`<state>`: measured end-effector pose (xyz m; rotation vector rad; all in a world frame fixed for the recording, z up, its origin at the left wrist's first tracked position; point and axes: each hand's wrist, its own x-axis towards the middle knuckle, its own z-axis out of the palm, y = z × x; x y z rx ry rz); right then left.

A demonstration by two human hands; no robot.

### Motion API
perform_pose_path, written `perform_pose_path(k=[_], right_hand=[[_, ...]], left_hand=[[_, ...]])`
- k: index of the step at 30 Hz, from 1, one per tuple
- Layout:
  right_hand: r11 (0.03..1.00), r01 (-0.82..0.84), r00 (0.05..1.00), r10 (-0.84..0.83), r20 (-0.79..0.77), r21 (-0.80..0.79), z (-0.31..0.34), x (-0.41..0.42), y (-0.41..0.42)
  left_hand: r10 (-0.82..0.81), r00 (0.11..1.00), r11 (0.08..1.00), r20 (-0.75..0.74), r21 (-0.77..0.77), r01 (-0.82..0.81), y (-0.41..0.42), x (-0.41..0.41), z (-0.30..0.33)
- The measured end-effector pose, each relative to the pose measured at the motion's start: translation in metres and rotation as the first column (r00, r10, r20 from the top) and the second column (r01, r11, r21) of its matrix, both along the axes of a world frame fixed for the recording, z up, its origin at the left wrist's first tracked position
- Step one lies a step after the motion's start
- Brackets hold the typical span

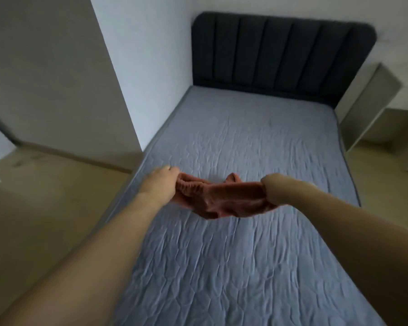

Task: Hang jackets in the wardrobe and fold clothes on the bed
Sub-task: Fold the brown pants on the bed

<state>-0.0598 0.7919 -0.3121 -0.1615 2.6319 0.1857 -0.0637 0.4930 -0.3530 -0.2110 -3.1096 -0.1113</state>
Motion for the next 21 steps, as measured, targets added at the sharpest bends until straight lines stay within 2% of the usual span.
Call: perform_pose_path(k=[3, 6, 8, 10, 11, 13, 15, 16, 17, 18, 19, 20, 21], right_hand=[[0.983, 0.095, 0.968, -0.128, -0.216, -0.155, 0.129, 0.008, 0.015], [0.985, 0.083, 0.917, -0.135, -0.376, -0.152, 0.243, 0.021, 0.029], [0.981, 0.062, 0.893, -0.137, -0.428, -0.183, 0.302, 0.027, 0.037], [0.963, 0.075, 0.897, -0.178, -0.406, -0.257, 0.344, 0.034, 0.046], [0.932, 0.11, 0.908, -0.235, -0.346, -0.345, 0.358, 0.039, 0.05], [0.85, 0.19, 0.933, -0.312, -0.178, -0.492, 0.37, 0.055, 0.053], [0.77, 0.224, 0.95, -0.31, -0.044, -0.598, 0.373, 0.067, 0.058], [0.667, 0.222, 0.955, -0.296, 0.02, -0.712, 0.373, 0.07, 0.062], [0.489, 0.217, 0.959, -0.269, 0.09, -0.845, 0.371, 0.072, 0.066], [0.271, 0.2, 0.963, -0.232, 0.138, -0.941, 0.368, 0.072, 0.07], [0.076, 0.166, 0.971, -0.188, 0.149, -0.983, 0.364, 0.071, 0.07], [-0.066, 0.126, 0.978, -0.16, 0.135, -0.99, 0.359, 0.07, 0.068], [-0.157, 0.091, 0.982, -0.153, 0.115, -0.983, 0.353, 0.069, 0.063]], left_hand=[[0.057, 0.968, 0.998, -0.244, 0.047, -0.047, -0.014, 0.005, 0.12], [0.089, 0.908, 0.993, -0.408, 0.108, -0.048, -0.01, 0.007, 0.232], [0.107, 0.855, 0.978, -0.507, 0.207, 0.0, -0.003, 0.009, 0.294], [0.089, 0.808, 0.974, -0.583, 0.221, 0.052, 0.0, 0.012, 0.335], [0.021, 0.821, 0.986, -0.57, 0.147, 0.077, 0.0, 0.016, 0.346], [-0.178, 0.878, 0.984, -0.444, -0.066, 0.166, -0.003, 0.026, 0.355], [-0.327, 0.865, 0.942, -0.382, -0.2, 0.268, -0.008, 0.03, 0.358], [-0.367, 0.83, 0.928, -0.421, -0.226, 0.295, -0.011, 0.028, 0.363], [-0.384, 0.785, 0.923, -0.486, -0.235, 0.306, -0.016, 0.026, 0.369], [-0.377, 0.737, 0.926, -0.561, -0.232, 0.297, -0.021, 0.025, 0.375], [-0.362, 0.699, 0.932, -0.617, -0.226, 0.283, -0.024, 0.024, 0.381], [-0.367, 0.684, 0.93, -0.63, -0.227, 0.29, -0.026, 0.025, 0.385], [-0.406, 0.685, 0.913, -0.605, -0.24, 0.329, -0.027, 0.027, 0.387]])
